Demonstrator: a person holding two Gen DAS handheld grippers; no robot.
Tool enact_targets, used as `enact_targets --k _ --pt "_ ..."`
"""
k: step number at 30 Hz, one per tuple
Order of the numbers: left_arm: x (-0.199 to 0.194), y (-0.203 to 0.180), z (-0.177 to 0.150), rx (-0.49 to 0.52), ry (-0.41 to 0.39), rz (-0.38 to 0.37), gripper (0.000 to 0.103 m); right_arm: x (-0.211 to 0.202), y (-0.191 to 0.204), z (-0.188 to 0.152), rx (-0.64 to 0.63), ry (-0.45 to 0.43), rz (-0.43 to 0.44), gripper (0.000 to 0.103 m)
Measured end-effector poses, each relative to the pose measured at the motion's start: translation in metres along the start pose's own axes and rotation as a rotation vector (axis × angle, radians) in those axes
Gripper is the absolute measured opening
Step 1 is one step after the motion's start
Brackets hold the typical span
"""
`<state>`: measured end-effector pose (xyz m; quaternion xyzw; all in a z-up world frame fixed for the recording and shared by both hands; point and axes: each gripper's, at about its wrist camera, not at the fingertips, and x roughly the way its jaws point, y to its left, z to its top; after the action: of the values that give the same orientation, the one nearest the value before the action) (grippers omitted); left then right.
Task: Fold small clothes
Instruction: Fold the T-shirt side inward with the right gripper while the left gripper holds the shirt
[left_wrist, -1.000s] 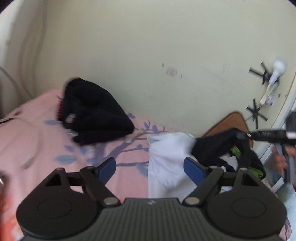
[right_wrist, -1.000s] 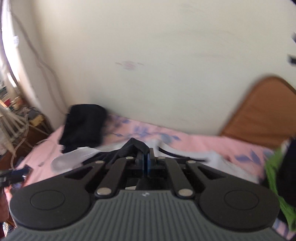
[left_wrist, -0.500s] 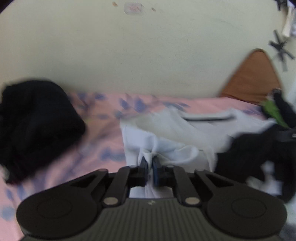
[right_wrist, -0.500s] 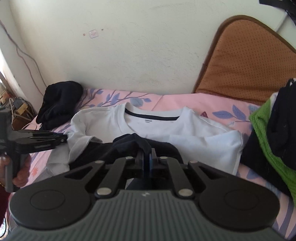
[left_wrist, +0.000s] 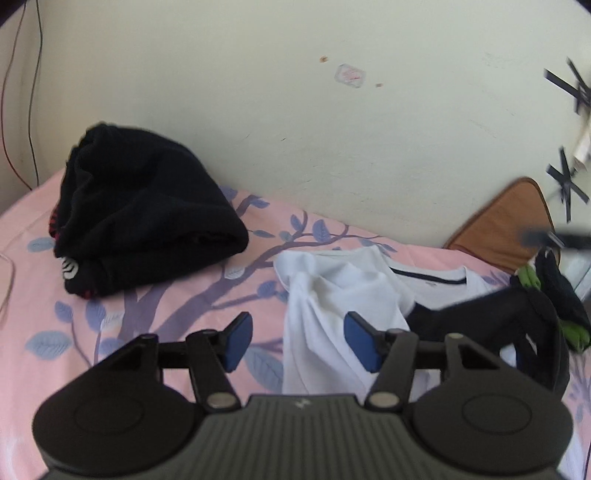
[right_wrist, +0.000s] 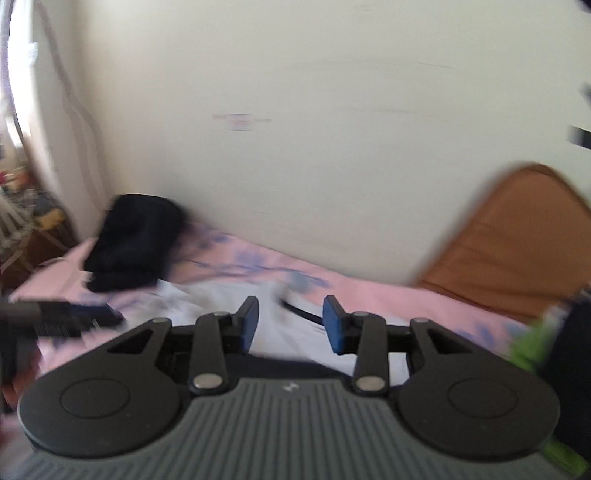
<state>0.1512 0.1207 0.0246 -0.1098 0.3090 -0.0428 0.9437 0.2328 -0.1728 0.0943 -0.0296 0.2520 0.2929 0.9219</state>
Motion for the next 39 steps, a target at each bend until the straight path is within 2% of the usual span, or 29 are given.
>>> enact_targets --k 2,4,6,7,8,9,10,11,13,15,16,19,21,23,26,28,29,30,35,37,39 --pt "-0.004 -0.018 -0.014 0.095 -0.042 0.010 0.054 0.035 0.023 0.009 -0.005 0.041 0.084 0.044" --pt "-0.005 -0.032 -0.026 0.189 -0.073 -0.034 0.054 0.082 0.049 0.009 -0.022 0.100 0.120 0.050" --pt "0.000 -0.043 -0.036 0.269 -0.061 -0.091 0.051 0.124 0.069 0.006 -0.029 0.168 0.128 0.051" --pt "0.006 -0.047 -0.042 0.319 -0.041 -0.099 0.045 0.144 0.077 0.002 -0.027 0.209 0.142 0.049" --pt "0.012 -0.051 -0.044 0.359 0.000 -0.093 0.034 0.157 0.083 -0.001 -0.035 0.247 0.148 0.045" --pt "0.017 -0.053 -0.043 0.374 0.034 -0.113 0.033 0.169 0.089 -0.004 -0.064 0.266 0.141 0.004" --pt "0.020 -0.052 -0.042 0.380 0.062 -0.135 0.034 0.175 0.090 -0.006 -0.076 0.250 0.120 0.006" --pt "0.023 -0.052 -0.041 0.382 0.077 -0.138 0.035 0.174 0.084 -0.005 -0.052 0.196 0.092 0.006" --pt "0.025 -0.053 -0.039 0.394 0.083 -0.147 0.041 0.179 0.049 -0.001 0.117 0.133 0.025 0.005" --pt "0.026 -0.055 -0.041 0.427 0.087 -0.152 0.048 0.189 0.014 -0.008 0.293 0.160 -0.054 0.003" --pt "0.024 -0.057 -0.041 0.442 0.087 -0.148 0.050 0.193 0.009 -0.015 0.295 0.196 -0.074 0.003" --pt "0.022 -0.059 -0.041 0.452 0.086 -0.135 0.054 0.169 0.019 -0.017 0.199 0.195 -0.051 0.009" --pt "0.018 -0.058 -0.044 0.447 0.085 -0.143 0.054 0.132 0.023 -0.009 0.166 0.111 -0.014 0.010" --pt "0.014 -0.055 -0.043 0.431 0.070 -0.168 0.055 0.090 0.017 -0.002 0.184 0.040 0.020 0.015" --pt "-0.001 -0.045 -0.042 0.394 0.001 -0.231 0.055 0.020 0.001 -0.005 0.203 -0.059 -0.001 0.032" --pt "-0.010 -0.038 -0.036 0.329 -0.048 -0.270 0.055 -0.021 -0.009 -0.018 0.187 -0.117 -0.054 0.055" --pt "-0.012 -0.034 -0.032 0.290 -0.060 -0.289 0.055 -0.037 -0.014 -0.027 0.179 -0.135 -0.086 0.059" --pt "-0.013 -0.030 -0.028 0.251 -0.063 -0.302 0.055 -0.052 -0.018 -0.038 0.172 -0.139 -0.112 0.064" --pt "0.000 -0.019 -0.009 0.101 0.004 -0.267 0.053 -0.079 -0.033 -0.091 0.136 -0.036 -0.225 0.066" --pt "0.004 -0.014 0.000 0.050 0.028 -0.272 0.052 -0.082 -0.036 -0.108 0.151 -0.014 -0.232 0.067" --pt "0.011 -0.014 0.011 0.033 0.037 -0.258 0.051 -0.067 -0.036 -0.120 0.172 0.000 -0.212 0.072"
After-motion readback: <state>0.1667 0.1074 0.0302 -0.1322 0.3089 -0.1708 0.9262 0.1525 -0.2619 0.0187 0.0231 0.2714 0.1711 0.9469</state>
